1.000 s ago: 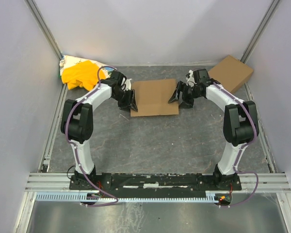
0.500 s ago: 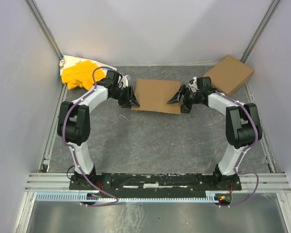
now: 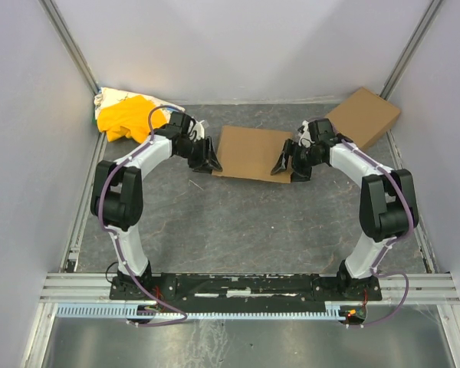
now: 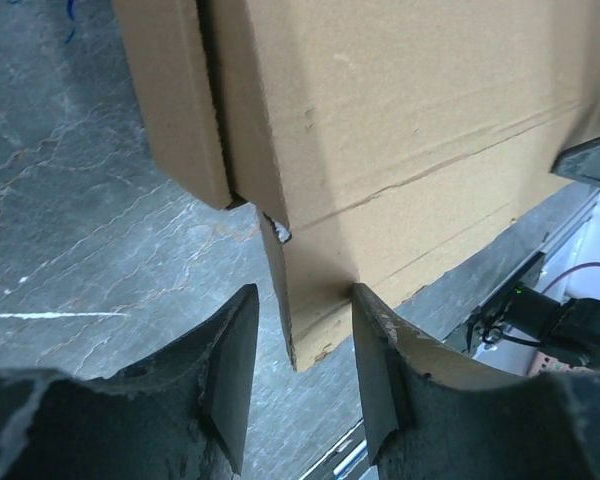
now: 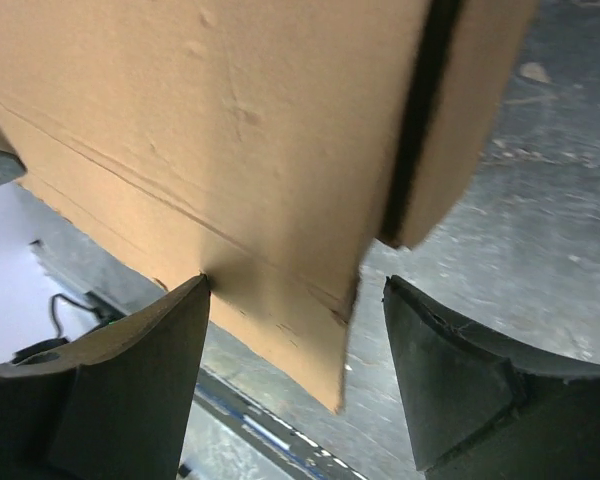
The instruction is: Fold the paper box
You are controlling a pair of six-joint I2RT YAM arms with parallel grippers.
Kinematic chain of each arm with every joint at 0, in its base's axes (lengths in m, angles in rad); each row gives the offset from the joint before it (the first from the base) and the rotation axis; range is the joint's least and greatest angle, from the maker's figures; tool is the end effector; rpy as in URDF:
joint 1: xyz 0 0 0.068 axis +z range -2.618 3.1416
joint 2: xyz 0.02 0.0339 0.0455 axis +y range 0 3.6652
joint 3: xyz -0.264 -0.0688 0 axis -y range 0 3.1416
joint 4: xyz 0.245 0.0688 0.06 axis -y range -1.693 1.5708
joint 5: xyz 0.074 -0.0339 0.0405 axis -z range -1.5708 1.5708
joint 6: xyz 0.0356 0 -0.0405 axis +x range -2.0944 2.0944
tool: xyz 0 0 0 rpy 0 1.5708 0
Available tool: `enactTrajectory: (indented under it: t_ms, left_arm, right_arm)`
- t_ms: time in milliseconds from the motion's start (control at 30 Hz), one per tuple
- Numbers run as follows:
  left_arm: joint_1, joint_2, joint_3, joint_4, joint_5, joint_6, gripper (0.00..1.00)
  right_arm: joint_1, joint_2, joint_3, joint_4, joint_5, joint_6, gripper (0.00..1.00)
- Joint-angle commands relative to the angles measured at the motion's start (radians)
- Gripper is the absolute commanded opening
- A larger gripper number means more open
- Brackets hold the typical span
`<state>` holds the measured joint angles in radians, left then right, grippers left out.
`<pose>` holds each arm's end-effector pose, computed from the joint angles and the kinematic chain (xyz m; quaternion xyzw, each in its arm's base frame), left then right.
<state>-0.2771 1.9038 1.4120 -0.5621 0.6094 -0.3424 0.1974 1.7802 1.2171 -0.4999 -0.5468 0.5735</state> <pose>0.3807 -0.1295 0.2105 0.0465 0.9243 -0.3506 0.1438 0.3541 0.0897 0.2005 0.1076 0.9282 0.3331 0.1258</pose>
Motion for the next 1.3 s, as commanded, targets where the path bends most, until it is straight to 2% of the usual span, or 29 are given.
enactTrajectory:
  t_ms: [0,133,367,600,800,967,1033,1100,1167,1267]
  left_arm:
    - [-0.004,-0.043,0.025,-0.071,-0.071,0.093,0.5]
    - [-0.004,-0.044,0.029,-0.09,-0.088,0.11,0.5]
    - [-0.004,-0.08,0.033,-0.091,-0.083,0.108,0.5]
    - [-0.004,-0.119,0.028,-0.091,-0.075,0.102,0.51]
    - [-0.003,-0.201,-0.011,-0.021,-0.099,0.068,0.53]
    - [-0.004,-0.378,-0.203,0.259,-0.197,-0.041,0.57]
    - [-0.004,-0.421,-0.276,0.395,-0.247,-0.091,0.59]
    - [-0.002,-0.395,-0.284,0.426,-0.252,-0.112,0.59]
    - [-0.004,-0.327,-0.229,0.379,-0.25,-0.102,0.59]
    - [-0.003,-0.228,-0.14,0.321,-0.228,-0.08,0.59]
  right_arm:
    - [0.005,-0.072,0.047,-0.121,0.162,-0.133,0.79]
    - [0.005,-0.072,0.052,-0.136,0.171,-0.143,0.79]
    - [0.009,-0.099,0.03,-0.111,0.076,-0.129,0.77]
    - [0.031,-0.158,-0.021,-0.102,0.059,-0.146,0.78]
    - [0.091,-0.378,-0.212,0.043,0.244,-0.16,0.78]
    - [0.155,-0.632,-0.492,0.305,0.431,-0.137,0.77]
    - [0.171,-0.703,-0.581,0.347,0.491,-0.124,0.74]
    - [0.173,-0.721,-0.602,0.327,0.52,-0.112,0.7]
    - [0.174,-0.7,-0.601,0.296,0.516,-0.107,0.65]
    - [0.177,-0.663,-0.612,0.307,0.511,-0.087,0.64]
